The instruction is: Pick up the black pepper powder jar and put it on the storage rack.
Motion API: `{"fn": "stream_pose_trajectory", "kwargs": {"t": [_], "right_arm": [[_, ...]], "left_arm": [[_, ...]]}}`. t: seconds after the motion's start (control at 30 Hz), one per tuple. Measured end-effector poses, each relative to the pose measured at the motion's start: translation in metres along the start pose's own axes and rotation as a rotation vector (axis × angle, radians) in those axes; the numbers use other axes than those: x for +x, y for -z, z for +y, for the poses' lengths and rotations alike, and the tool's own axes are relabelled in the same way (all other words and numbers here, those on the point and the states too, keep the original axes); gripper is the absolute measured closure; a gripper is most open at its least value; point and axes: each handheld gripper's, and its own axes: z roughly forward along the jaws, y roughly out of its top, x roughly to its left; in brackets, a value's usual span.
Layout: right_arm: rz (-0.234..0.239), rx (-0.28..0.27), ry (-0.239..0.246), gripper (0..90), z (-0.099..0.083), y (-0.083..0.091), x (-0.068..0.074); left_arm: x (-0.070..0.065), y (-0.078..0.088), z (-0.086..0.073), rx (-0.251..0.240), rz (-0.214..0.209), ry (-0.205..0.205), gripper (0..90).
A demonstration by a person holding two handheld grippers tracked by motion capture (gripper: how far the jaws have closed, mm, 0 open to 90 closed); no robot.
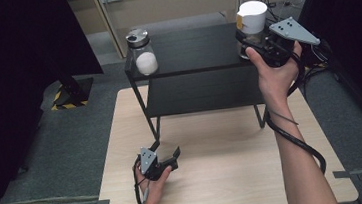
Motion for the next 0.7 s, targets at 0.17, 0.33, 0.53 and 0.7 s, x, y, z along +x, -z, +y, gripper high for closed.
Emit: {"fn": "stream_pose_trajectory", "kwargs": {"t": [0.17,0.33,0.53,0.7], "right_arm": [[0.008,-0.002,-0.025,22.7,-0.001,0.001,-0.002],[0.001,-0.010,-0.048,11.5,0.000,0.006,-0.002],[0.013,0.003,-0.037,10.6,0.000,0.013,-0.003],[0.018,0.000,-0.031,10.4,-0.002,0.019,-0.002]], "left_arm": [[0.000,0.000,0.000,0.002,0.000,-0.002,12.6],[-0.001,0.000,0.000,0.000,0.000,-0.002,12.5],[0.000,0.000,0.000,0.002,-0.001,-0.002,12.6],[-0.001,0.000,0.000,0.002,-0.001,-0.003,12.6]]}}
